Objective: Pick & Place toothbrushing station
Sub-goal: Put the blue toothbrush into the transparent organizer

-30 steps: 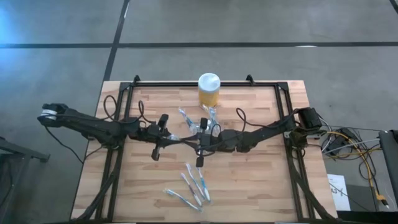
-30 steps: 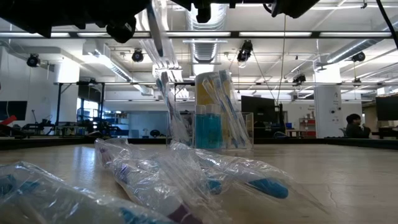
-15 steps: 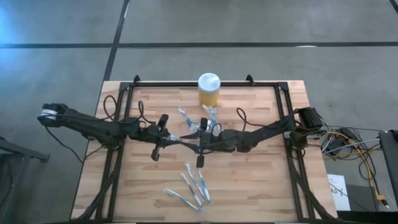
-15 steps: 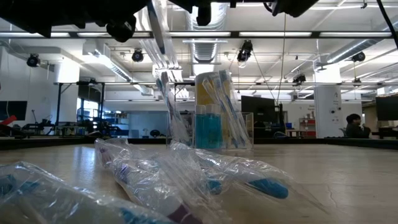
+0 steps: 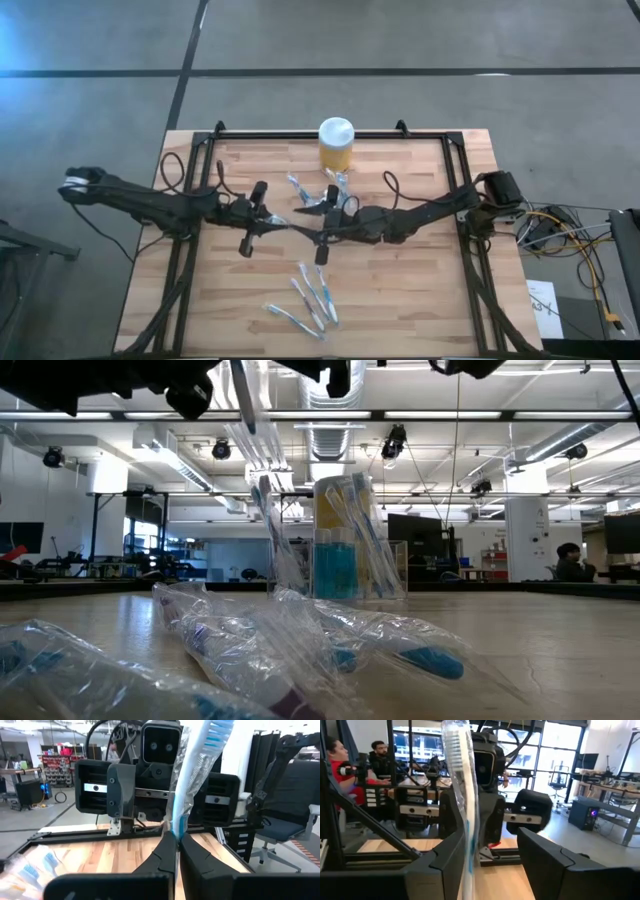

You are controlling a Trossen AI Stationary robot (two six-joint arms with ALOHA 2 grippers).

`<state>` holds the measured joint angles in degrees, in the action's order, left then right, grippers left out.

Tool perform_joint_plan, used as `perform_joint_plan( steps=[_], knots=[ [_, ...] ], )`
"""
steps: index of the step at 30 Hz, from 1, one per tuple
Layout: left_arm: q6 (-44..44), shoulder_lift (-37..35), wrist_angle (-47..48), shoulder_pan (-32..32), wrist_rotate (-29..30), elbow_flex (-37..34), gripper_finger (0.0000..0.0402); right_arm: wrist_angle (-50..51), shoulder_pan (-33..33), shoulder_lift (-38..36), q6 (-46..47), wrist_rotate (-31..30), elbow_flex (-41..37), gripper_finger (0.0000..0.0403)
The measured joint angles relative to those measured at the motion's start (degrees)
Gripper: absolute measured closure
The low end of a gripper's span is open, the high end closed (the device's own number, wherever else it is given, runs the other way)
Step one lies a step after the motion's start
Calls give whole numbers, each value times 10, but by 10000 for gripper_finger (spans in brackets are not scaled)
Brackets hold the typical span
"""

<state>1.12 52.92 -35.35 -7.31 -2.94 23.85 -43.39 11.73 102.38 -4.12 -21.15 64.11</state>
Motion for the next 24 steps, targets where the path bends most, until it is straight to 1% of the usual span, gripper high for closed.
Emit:
perform_joint_plan(
  steps=[5,8,11,14,18,22,24],
  knots=[
    [0,-39,4,0,0,-21,395,34,1,-41,6,0,-14,225],
    [3,-78,4,0,7,-47,398,65,5,-81,13,0,-33,225],
    [11,-129,11,0,9,-81,401,101,13,-131,24,0,-67,228],
    [22,-185,19,0,9,-116,398,118,21,-191,24,2,-122,241],
    [35,-254,32,0,10,-153,399,118,30,-289,32,2,-216,280],
    [41,-305,57,0,15,-176,399,109,36,-383,67,-2,-312,339],
    [52,-317,69,0,20,-179,399,97,38,-417,91,-19,-355,371]
  ],
)
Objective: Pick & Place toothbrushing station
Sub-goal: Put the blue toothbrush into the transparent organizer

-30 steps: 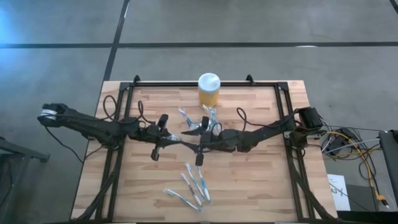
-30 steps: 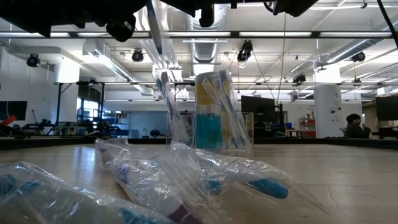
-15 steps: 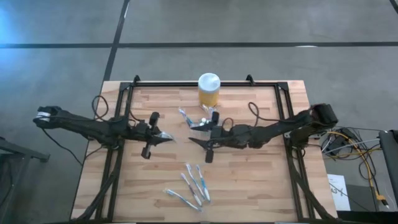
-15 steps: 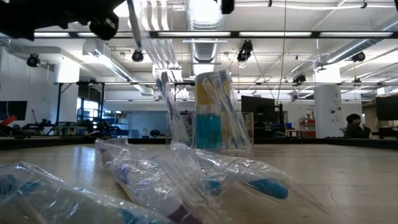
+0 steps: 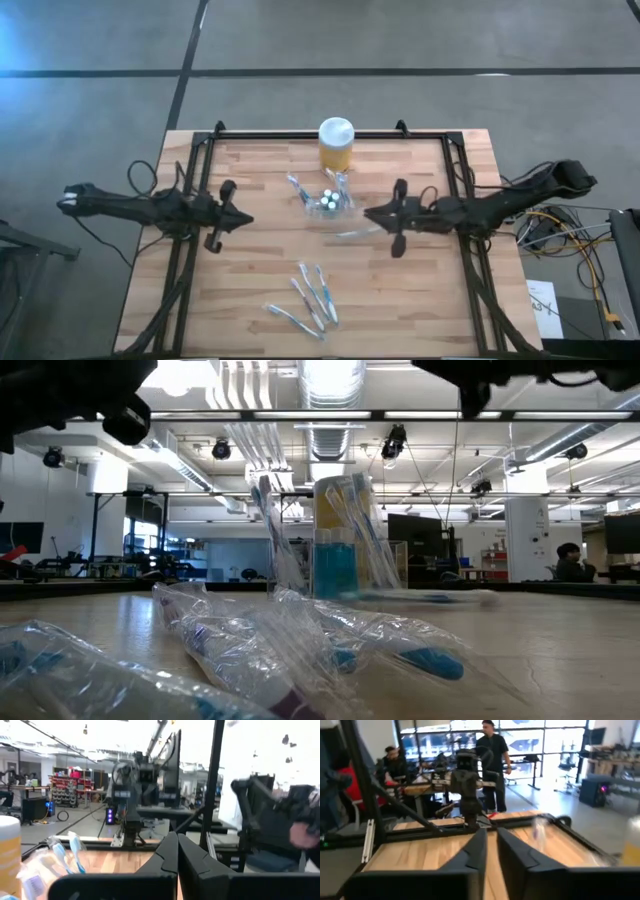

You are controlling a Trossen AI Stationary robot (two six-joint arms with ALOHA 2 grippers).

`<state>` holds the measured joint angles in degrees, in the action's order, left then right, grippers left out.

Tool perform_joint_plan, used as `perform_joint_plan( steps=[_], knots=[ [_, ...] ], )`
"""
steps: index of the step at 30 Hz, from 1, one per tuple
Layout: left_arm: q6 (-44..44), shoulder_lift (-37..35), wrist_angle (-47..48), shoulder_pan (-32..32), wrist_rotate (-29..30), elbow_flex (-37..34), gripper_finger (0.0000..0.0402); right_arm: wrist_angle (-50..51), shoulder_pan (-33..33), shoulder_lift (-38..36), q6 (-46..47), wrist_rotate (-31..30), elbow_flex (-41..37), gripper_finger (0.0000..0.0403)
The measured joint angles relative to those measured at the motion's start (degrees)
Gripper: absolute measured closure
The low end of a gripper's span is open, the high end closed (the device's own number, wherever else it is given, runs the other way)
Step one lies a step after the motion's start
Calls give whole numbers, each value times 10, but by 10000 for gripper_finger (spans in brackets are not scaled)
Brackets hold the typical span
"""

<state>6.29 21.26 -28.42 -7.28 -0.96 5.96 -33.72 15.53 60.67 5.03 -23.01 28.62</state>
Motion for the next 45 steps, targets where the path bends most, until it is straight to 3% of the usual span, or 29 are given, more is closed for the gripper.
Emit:
perform_joint_plan(
  steps=[4,7,14,17,21,28,37,45],
  knots=[
    [22,-2,17,0,0,2,400,7,0,-30,60,-6,-56,391],
    [35,8,46,0,0,8,400,75,0,-34,120,10,-64,394],
    [57,23,47,0,0,17,382,520,-14,-18,351,20,57,393],
    [59,27,47,0,0,16,369,647,-21,15,400,33,115,376],
    [61,32,51,0,0,13,356,683,-35,65,403,53,166,329],
    [60,34,66,0,-1,13,353,655,-38,207,252,52,239,282],
    [60,32,66,0,-20,13,355,652,-43,404,175,50,344,334],
    [61,32,66,0,-20,13,355,731,-62,480,174,57,384,377]
  ],
)
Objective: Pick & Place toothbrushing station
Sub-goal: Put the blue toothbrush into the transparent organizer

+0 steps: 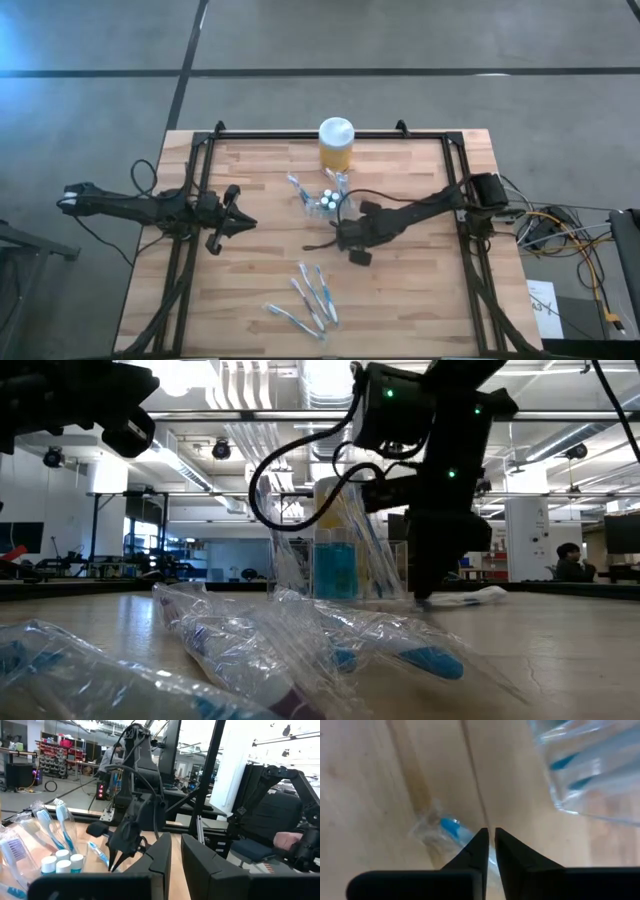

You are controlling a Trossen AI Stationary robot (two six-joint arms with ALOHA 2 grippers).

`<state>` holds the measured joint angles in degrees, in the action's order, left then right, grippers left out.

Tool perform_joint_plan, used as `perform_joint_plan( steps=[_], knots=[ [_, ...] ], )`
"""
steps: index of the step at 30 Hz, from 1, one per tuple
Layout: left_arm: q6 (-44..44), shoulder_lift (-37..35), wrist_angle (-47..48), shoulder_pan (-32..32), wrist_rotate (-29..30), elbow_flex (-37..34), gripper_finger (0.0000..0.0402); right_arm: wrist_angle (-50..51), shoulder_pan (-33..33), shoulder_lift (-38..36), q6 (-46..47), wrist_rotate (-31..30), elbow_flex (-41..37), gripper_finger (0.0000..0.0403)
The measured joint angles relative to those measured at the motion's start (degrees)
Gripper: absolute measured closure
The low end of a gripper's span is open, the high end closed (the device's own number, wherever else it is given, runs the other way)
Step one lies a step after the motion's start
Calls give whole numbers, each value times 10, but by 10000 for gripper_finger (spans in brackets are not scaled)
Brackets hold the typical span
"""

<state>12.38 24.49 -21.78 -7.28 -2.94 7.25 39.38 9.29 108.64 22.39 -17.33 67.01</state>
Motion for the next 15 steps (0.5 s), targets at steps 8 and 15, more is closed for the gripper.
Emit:
perform_joint_plan(
  steps=[8,15],
  knots=[
    [-2,0,7,0,0,0,355,3,23,-13,21,87,-20,394],
    [-2,0,9,0,0,0,355,78,81,-22,94,162,-24,394]
  ],
)
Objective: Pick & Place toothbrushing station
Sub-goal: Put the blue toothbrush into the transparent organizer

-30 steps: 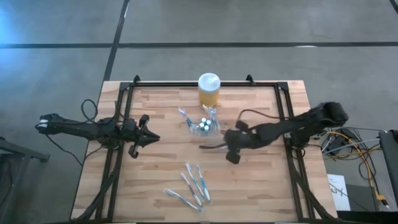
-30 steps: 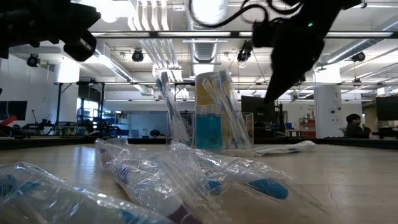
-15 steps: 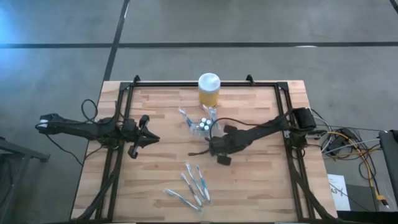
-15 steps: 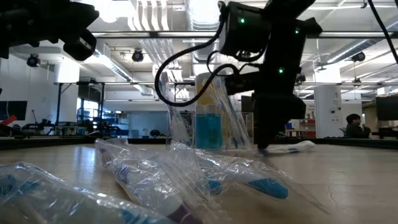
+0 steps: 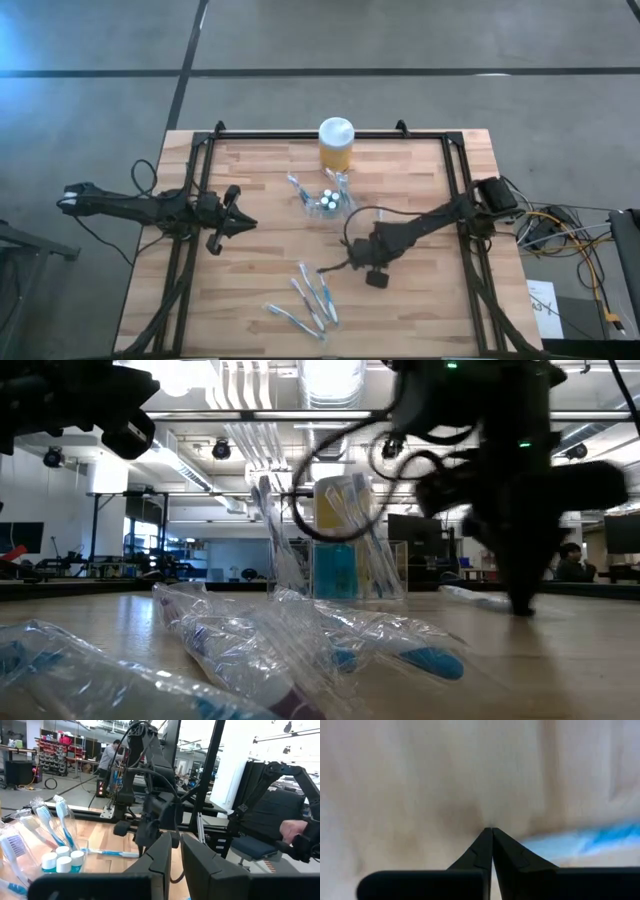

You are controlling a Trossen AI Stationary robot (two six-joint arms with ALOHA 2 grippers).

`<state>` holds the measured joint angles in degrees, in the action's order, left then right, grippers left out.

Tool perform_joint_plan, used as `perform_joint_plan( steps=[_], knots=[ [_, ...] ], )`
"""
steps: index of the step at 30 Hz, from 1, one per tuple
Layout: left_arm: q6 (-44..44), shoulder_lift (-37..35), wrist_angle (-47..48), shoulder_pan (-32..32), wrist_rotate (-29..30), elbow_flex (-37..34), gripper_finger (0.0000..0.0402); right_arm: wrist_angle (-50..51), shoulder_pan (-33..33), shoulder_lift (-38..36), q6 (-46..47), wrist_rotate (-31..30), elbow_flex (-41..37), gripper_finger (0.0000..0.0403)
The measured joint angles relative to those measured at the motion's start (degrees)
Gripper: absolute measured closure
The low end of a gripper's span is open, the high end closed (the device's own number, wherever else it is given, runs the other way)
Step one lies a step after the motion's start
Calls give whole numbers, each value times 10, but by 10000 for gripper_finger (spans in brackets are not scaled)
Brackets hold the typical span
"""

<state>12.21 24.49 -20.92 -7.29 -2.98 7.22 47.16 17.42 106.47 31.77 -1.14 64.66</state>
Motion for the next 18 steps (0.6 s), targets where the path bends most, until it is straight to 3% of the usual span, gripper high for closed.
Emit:
perform_joint_plan(
  steps=[8,18],
  knots=[
    [2,0,0,0,0,0,355,138,60,-8,108,11,-4,394],
    [-4,0,-2,0,0,0,355,111,70,-136,171,-146,11,394]
  ],
)
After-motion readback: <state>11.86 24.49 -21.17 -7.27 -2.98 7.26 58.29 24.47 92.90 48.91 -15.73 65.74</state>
